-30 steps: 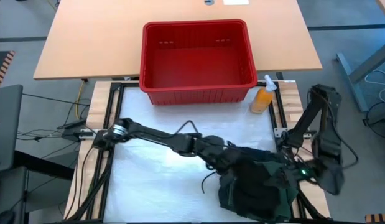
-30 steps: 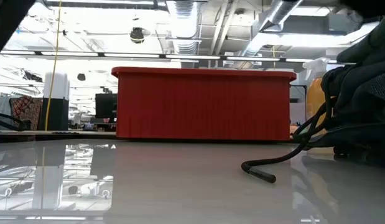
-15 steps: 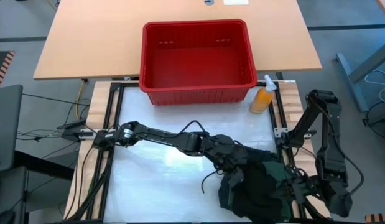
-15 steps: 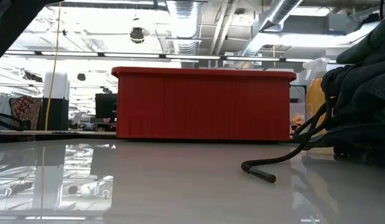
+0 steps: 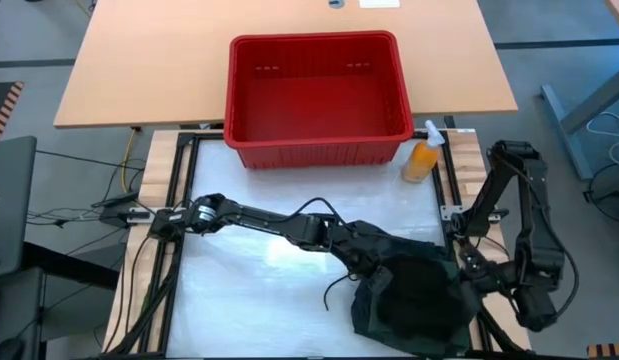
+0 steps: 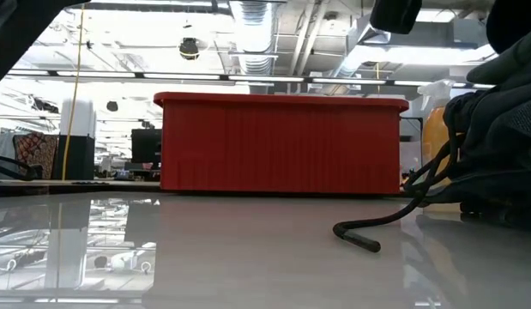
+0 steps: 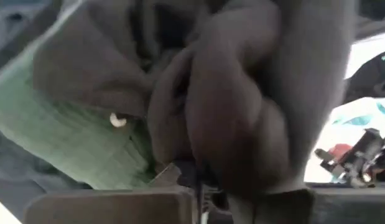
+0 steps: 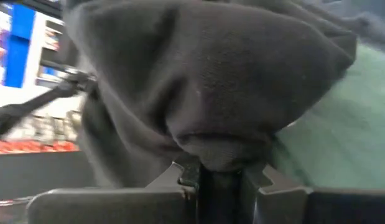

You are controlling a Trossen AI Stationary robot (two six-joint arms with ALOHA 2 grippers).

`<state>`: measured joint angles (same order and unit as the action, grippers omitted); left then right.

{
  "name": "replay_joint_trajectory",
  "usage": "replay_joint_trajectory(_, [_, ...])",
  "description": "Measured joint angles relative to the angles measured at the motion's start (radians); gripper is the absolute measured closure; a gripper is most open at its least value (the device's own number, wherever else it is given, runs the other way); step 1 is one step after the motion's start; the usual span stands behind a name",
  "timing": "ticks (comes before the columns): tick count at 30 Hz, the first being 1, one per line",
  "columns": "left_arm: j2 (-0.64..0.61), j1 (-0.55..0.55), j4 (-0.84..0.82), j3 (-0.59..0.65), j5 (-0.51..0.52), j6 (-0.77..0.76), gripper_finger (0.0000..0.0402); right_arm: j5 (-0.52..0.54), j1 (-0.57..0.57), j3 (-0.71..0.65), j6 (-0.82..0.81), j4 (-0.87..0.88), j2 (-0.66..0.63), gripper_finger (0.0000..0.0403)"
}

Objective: Fold laundry
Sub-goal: Stack the folded black shirt on top of the folded green shirt

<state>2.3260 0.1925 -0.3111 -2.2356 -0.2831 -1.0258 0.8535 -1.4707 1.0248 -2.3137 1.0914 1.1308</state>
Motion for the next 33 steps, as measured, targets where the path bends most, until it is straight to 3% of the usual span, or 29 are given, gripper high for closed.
replay_joint_trajectory(3, [-0.008,-0.011,-0.018,0.000,-0.014,0.071,0.0339,-0.061,0.001,0.000,0.007,0.071,0.000,0.0333])
replay_joint_trajectory(10, [-0.119,-0.068,-0.178,-0.002,-0.062,0.168,0.0294,-0.074,0.019,0.000,0.012,0.201,-0.020,0.0331])
replay_joint_trajectory(13, [-0.159,-0.064,-0.150,0.000,0.046,0.241,0.0291,-0.075,0.027,0.000,0.014,0.198,-0.026,0.0331])
replay_joint_trajectory(16, [-0.177,-0.012,0.036,-0.001,0.218,0.351,0.0291,-0.075,0.024,0.000,0.016,0.173,-0.026,0.0331])
replay_joint_trajectory(20, [-0.121,0.054,0.165,-0.005,0.360,0.452,0.0297,-0.075,0.025,0.000,0.020,0.141,-0.025,0.0331])
replay_joint_trajectory(25, [-0.012,0.055,0.314,0.005,0.350,0.624,0.0308,-0.078,0.024,0.000,0.020,0.190,-0.044,0.0330])
replay_joint_trajectory(33, [0.075,0.029,0.307,0.002,0.235,0.485,0.0323,-0.078,0.025,0.000,0.022,0.210,-0.095,0.0330])
